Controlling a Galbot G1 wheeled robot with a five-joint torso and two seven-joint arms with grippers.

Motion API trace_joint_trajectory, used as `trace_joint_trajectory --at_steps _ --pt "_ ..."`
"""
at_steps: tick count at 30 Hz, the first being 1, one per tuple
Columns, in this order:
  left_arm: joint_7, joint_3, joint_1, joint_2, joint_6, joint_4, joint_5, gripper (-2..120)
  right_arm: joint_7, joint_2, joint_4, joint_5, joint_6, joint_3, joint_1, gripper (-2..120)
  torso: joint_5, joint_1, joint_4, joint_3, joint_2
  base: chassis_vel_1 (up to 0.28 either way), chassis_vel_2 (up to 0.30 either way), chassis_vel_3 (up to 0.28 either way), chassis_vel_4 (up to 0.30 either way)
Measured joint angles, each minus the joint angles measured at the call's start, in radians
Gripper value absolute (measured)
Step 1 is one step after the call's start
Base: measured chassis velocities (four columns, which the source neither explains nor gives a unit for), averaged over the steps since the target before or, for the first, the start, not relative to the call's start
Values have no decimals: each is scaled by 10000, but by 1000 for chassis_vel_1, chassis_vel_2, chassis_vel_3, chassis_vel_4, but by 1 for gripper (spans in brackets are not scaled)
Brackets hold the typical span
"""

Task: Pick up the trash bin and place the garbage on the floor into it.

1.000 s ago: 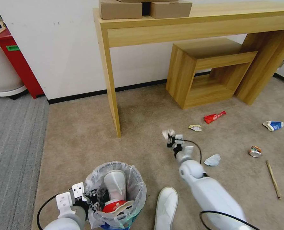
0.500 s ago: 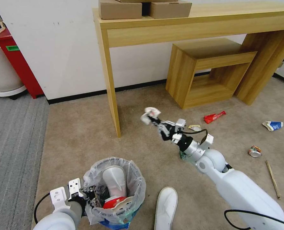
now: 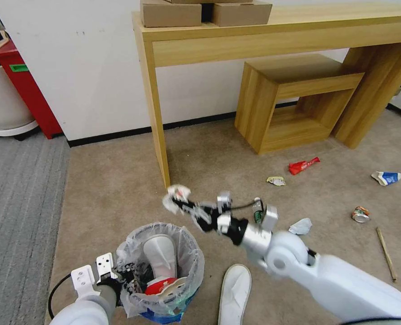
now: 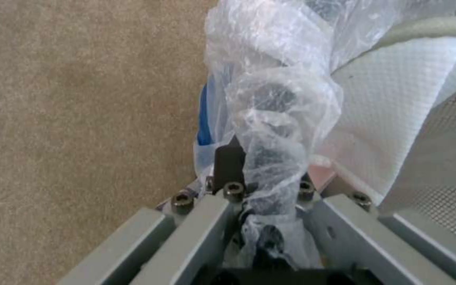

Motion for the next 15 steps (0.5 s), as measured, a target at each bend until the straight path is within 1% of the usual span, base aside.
trace_joint_trajectory --at_steps 2,3,6,11,15 --pt "10 38 0 -33 6 26 75 0 244 -391 311 144 -182 81 -343 0 -3 0 1 0 0 0 0 0 0" --pt "10 38 0 -33 6 26 75 0 244 -391 311 144 -182 81 -343 0 -3 0 1 0 0 0 0 0 0" --pt "26 101 6 -98 18 31 204 0 557 -727 584 12 -296 106 -792 0 -1 0 2 0 0 0 0 0 0" --pt "31 155 89 -164 21 43 368 0 1127 -836 700 -148 -371 186 -1165 0 -2 -1 2 0 0 0 0 0 0" --pt "35 191 204 -228 27 35 501 0 1390 -815 687 -186 -506 117 -1213 0 -2 -1 3 0 -2 0 0 0 0"
